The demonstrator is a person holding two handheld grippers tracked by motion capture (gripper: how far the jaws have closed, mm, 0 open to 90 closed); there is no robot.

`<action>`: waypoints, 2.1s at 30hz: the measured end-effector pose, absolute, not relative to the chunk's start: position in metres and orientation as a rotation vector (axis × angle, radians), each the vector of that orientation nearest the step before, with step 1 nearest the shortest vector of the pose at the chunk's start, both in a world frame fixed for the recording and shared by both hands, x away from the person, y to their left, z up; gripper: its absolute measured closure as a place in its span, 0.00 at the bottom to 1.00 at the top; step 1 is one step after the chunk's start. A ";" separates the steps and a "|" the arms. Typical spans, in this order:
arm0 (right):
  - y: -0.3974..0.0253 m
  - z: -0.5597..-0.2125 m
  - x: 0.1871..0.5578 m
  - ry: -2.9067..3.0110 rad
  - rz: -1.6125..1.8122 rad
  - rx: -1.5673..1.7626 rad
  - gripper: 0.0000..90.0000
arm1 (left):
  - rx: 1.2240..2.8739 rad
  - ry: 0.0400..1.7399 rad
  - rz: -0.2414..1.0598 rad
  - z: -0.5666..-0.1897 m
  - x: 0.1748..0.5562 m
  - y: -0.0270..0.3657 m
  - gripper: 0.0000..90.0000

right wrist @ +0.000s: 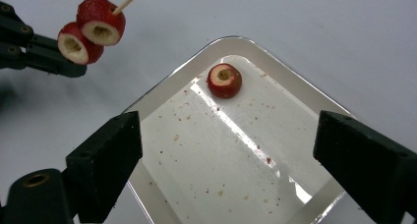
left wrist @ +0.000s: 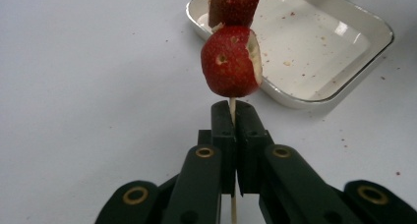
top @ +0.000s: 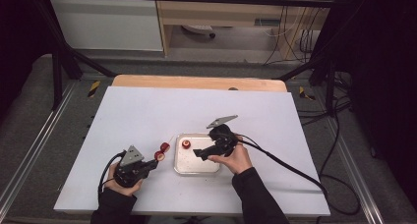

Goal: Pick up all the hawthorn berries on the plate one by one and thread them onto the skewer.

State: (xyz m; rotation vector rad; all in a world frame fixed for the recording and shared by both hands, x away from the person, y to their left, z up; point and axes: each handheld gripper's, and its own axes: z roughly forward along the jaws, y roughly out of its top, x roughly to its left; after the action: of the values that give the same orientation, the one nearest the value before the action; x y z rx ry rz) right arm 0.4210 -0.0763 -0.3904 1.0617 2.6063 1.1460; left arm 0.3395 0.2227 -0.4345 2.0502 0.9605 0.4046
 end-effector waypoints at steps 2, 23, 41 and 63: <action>-0.068 -0.389 0.427 2.654 1.098 1.018 0.17 | 2.060 0.968 0.402 -0.435 0.341 0.225 0.98; 0.000 -0.399 0.479 2.868 0.702 0.888 0.49 | 2.067 1.001 0.414 -0.438 0.347 0.232 0.98; 0.005 -0.411 0.491 2.924 0.682 0.954 0.69 | 2.079 0.996 0.417 -0.438 0.347 0.231 0.98; 0.006 -0.413 0.493 2.940 0.654 1.017 0.70 | 2.080 0.991 0.418 -0.438 0.346 0.230 0.98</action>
State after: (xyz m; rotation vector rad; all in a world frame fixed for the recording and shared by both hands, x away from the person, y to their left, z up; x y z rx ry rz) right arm 0.4931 0.0058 -0.4134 1.0172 2.9404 0.6543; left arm 0.3462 0.2299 -0.4379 2.0798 0.9913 0.4180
